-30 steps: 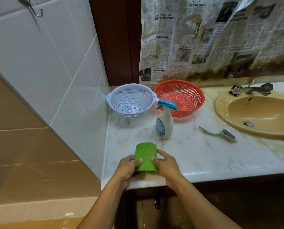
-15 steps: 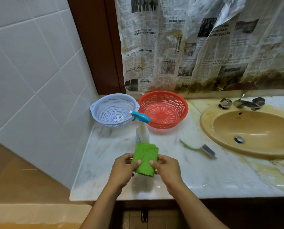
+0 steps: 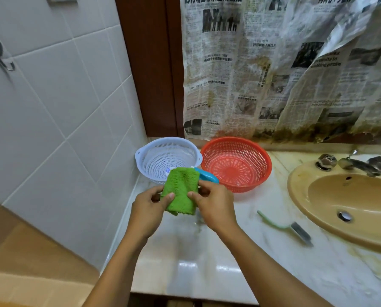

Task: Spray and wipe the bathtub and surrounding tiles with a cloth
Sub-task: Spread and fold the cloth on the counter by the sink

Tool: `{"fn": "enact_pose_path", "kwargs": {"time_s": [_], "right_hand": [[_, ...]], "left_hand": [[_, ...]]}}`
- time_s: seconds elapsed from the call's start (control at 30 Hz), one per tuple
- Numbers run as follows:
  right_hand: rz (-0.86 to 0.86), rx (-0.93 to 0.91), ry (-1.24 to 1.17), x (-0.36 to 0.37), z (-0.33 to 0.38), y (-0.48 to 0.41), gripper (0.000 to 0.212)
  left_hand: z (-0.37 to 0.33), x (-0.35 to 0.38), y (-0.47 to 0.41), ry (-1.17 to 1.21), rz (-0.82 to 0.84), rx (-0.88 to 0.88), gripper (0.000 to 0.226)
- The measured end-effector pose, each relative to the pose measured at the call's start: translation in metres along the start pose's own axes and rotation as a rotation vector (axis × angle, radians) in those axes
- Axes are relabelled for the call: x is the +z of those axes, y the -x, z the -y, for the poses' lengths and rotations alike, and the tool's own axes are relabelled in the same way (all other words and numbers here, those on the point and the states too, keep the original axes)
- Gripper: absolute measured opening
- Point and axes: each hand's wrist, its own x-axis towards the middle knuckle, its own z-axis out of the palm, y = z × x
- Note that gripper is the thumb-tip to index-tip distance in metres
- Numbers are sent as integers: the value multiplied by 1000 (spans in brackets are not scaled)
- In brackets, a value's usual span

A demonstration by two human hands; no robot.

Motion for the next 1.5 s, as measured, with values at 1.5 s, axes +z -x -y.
{"fn": "enact_pose_path", "kwargs": {"time_s": [1.5], "right_hand": [[70, 560, 139, 207, -47, -224, 25]], "left_hand": [[48, -19, -239, -984, -54, -109, 27]]}}
